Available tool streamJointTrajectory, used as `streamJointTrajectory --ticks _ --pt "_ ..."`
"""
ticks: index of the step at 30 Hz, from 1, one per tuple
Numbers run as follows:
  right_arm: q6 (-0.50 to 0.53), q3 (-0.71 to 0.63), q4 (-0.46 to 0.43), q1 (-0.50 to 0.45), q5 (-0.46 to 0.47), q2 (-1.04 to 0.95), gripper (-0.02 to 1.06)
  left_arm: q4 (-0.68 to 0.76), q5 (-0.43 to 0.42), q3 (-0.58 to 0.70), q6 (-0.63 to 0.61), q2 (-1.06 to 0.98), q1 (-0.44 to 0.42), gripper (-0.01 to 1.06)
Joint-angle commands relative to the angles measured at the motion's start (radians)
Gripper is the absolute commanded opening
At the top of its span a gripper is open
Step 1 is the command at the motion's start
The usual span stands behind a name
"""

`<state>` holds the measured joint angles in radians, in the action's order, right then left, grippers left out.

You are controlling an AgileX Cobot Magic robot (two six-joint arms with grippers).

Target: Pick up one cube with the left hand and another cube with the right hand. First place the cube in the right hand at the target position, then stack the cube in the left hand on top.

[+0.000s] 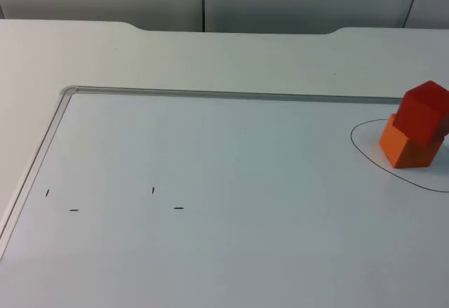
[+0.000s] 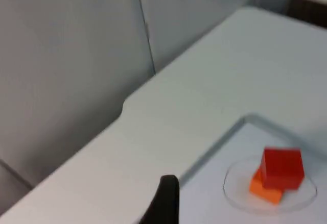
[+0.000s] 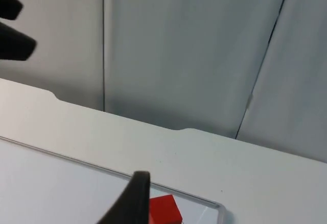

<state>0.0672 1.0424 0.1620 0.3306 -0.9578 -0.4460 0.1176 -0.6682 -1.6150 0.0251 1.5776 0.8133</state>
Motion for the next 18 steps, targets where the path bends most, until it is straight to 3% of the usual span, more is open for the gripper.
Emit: streamJointTrajectory --ticks 1,4,7,8,12,18 --pt "0.042 -0.003 -0.042 0.003 0.016 0.001 1.05 -0.010 -0.176 0.023 0.028 -0.068 0.006 0.80" --pt "0.096 -0.003 -0.105 0.003 0.016 0.003 1.05 -0.022 -0.206 0.100 0.028 -0.151 0.006 0.80" --pt "0.128 -0.005 -0.189 0.003 -0.001 0.005 1.05 -0.036 -0.156 0.263 0.028 -0.314 0.006 0.80" --pt "0.128 -0.005 -0.189 0.003 -0.001 0.005 1.05 -0.036 -0.156 0.263 0.028 -0.314 0.006 0.80" --pt "0.128 -0.049 -0.217 0.003 -0.001 0.059 1.05 -0.038 -0.079 0.498 0.020 -0.570 0.006 0.80" --pt "0.124 -0.161 -0.238 0.003 -0.009 0.193 1.05 -0.036 -0.088 0.696 -0.013 -0.881 0.006 0.80"
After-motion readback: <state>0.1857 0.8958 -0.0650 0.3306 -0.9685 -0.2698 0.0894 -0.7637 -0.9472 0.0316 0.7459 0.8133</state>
